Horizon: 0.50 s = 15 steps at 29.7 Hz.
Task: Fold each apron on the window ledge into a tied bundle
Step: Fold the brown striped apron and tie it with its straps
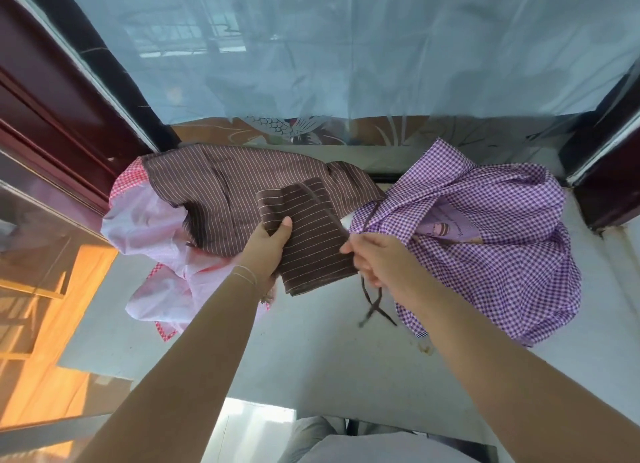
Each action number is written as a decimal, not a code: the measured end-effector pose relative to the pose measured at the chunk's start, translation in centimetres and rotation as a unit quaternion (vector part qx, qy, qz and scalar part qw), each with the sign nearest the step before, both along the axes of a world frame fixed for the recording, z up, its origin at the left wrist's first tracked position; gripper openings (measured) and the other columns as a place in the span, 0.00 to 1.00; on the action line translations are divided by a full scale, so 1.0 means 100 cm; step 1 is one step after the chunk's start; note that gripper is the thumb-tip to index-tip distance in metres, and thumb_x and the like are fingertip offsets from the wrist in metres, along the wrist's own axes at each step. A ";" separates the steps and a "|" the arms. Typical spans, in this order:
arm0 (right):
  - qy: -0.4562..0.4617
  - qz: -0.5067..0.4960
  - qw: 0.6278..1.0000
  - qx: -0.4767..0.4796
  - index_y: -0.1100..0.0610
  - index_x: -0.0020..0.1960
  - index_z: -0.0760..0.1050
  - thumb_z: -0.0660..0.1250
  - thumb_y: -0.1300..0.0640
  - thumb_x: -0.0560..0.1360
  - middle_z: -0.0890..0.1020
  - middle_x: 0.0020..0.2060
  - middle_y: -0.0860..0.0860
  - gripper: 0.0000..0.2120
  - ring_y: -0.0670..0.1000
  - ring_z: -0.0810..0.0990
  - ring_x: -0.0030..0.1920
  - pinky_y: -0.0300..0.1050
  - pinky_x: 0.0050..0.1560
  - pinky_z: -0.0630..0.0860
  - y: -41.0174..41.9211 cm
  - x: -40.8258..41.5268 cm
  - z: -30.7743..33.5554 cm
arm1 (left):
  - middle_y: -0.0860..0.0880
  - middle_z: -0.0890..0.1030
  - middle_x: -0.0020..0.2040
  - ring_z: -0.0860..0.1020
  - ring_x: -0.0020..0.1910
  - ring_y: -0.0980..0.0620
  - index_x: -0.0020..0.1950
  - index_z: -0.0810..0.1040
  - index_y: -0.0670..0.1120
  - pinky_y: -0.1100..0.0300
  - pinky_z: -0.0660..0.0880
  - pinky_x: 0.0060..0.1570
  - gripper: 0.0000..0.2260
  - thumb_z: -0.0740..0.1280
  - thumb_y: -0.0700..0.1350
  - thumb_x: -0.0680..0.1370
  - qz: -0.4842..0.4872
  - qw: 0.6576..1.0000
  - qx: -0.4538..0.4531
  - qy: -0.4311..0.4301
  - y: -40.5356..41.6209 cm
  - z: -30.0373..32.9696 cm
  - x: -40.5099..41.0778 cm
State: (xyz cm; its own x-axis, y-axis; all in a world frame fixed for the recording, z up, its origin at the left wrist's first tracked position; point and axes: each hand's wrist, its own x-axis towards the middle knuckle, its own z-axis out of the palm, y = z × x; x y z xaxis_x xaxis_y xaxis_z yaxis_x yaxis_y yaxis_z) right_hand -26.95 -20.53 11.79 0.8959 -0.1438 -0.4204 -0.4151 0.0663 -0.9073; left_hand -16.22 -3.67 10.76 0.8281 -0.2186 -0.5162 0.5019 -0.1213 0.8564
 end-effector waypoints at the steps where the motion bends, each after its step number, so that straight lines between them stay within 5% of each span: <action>1: -0.002 -0.049 0.998 -0.044 0.57 0.50 0.77 0.58 0.56 0.82 0.73 0.31 0.48 0.10 0.44 0.68 0.27 0.32 0.26 0.64 -0.007 0.004 -0.001 | 0.45 0.81 0.56 0.79 0.56 0.42 0.63 0.74 0.44 0.42 0.72 0.63 0.15 0.63 0.50 0.80 -0.017 1.000 0.002 0.013 0.004 0.001 0.002; 3: -0.044 -0.088 0.938 -0.332 0.56 0.63 0.73 0.60 0.60 0.80 0.78 0.50 0.52 0.12 0.47 0.76 0.45 0.32 0.43 0.73 -0.024 0.013 -0.007 | 0.43 0.81 0.57 0.79 0.55 0.41 0.64 0.74 0.42 0.42 0.73 0.63 0.16 0.65 0.48 0.79 -0.044 0.998 0.002 0.054 0.013 0.002 0.006; 5: -0.117 -0.011 0.810 -0.575 0.52 0.74 0.61 0.67 0.58 0.76 0.70 0.68 0.55 0.29 0.54 0.69 0.68 0.50 0.66 0.70 -0.034 0.016 -0.020 | 0.41 0.81 0.56 0.80 0.54 0.41 0.64 0.74 0.39 0.45 0.75 0.59 0.16 0.65 0.46 0.79 -0.061 0.993 -0.008 0.100 0.018 0.002 0.008; 8: -0.288 0.172 0.736 -0.588 0.51 0.77 0.55 0.64 0.48 0.73 0.59 0.76 0.54 0.35 0.57 0.55 0.76 0.60 0.74 0.56 -0.024 0.008 -0.035 | 0.40 0.83 0.51 0.82 0.49 0.43 0.62 0.75 0.38 0.49 0.79 0.51 0.15 0.66 0.44 0.78 -0.111 0.984 -0.025 0.134 0.016 0.000 0.008; 11: -0.411 0.237 0.669 -0.572 0.53 0.73 0.63 0.63 0.51 0.75 0.66 0.73 0.52 0.28 0.54 0.59 0.76 0.56 0.75 0.56 -0.011 -0.002 -0.054 | 0.41 0.84 0.47 0.83 0.45 0.45 0.59 0.76 0.39 0.53 0.81 0.45 0.11 0.64 0.42 0.80 -0.159 0.977 -0.037 0.139 0.009 -0.008 0.003; 15: -0.399 0.303 0.633 -0.591 0.54 0.73 0.65 0.72 0.56 0.72 0.68 0.72 0.52 0.32 0.55 0.61 0.75 0.54 0.74 0.59 -0.007 -0.009 -0.098 | 0.39 0.79 0.61 0.78 0.60 0.40 0.67 0.72 0.41 0.45 0.74 0.61 0.16 0.63 0.37 0.80 -0.205 0.968 -0.049 0.135 0.020 -0.054 0.001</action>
State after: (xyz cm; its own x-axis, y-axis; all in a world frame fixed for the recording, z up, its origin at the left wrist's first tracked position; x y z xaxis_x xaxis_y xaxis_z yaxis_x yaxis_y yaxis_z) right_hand -27.82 -21.21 1.99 0.7964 0.5360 0.2801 0.5816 -0.8058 -0.1117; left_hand -16.15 -1.68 5.36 0.4984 -0.5593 -0.6624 0.6366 -0.2825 0.7176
